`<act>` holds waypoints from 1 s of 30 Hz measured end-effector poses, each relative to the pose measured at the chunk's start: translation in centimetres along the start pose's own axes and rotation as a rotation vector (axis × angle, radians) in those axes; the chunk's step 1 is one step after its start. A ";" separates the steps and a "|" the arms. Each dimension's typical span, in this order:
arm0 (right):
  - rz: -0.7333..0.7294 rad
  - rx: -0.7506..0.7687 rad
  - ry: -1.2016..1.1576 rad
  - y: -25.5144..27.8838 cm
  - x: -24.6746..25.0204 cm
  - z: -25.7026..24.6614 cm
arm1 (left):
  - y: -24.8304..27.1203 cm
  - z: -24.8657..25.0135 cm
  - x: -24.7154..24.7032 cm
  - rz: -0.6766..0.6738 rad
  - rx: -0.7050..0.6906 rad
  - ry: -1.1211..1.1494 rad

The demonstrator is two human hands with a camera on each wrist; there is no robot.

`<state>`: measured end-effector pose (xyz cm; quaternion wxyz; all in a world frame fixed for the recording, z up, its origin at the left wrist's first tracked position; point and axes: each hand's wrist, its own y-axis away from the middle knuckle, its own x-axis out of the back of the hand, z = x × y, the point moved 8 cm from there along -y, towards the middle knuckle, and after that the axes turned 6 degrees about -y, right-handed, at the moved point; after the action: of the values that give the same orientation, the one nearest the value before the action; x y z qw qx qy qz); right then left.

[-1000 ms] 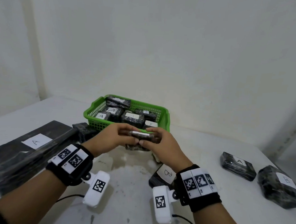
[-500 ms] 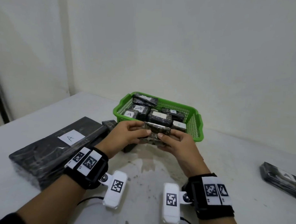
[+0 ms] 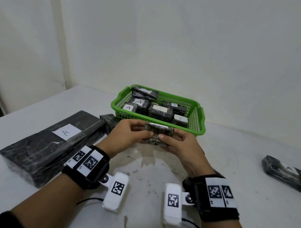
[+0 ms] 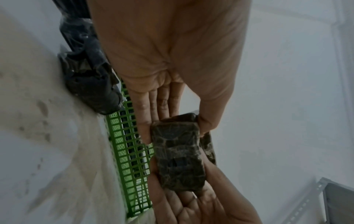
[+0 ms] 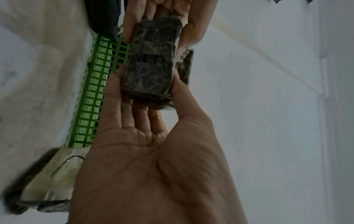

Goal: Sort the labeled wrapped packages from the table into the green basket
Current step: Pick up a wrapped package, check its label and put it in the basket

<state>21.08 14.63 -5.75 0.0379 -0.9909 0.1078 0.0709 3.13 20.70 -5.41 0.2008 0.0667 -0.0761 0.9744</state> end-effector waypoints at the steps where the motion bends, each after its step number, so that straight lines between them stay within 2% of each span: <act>1: 0.000 -0.008 -0.012 0.1 0.1 -0.1 | 0.1 0.0 0.1 0.003 0.007 0.022; 4: 0.026 0.003 -0.004 0.2 0.8 -0.3 | 0.1 -0.2 -0.1 -0.041 0.014 0.046; 7: 0.022 0.023 0.033 0.3 0.6 -0.1 | 0.3 0.0 -0.2 -0.027 -0.028 -0.020; 12: 0.061 0.125 0.145 0.5 0.1 -0.6 | 0.6 0.2 -1.2 -0.122 -0.051 -0.031; 17: 0.042 0.082 0.172 0.2 0.4 -0.2 | 0.2 0.5 0.2 -0.032 -0.106 -0.004; 22: 0.050 0.175 0.183 0.5 0.8 -1.7 | 0.5 1.7 0.2 -0.042 -0.216 -0.025; 25: -0.039 0.094 0.125 0.5 0.5 -1.2 | 0.8 2.5 0.5 -0.017 -0.292 -0.038; 28: -0.108 -0.052 -0.121 0.5 -0.3 -0.3 | 1.2 3.1 0.4 -0.019 -0.347 -0.047; 30: -0.110 -0.060 -0.189 0.6 -0.7 -0.5 | 1.5 3.2 -0.3 -0.049 -0.352 -0.057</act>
<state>20.31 14.13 -5.24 0.0223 -0.9849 0.0471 0.1652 3.15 18.66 -2.50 0.2311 0.0601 -0.2493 0.9385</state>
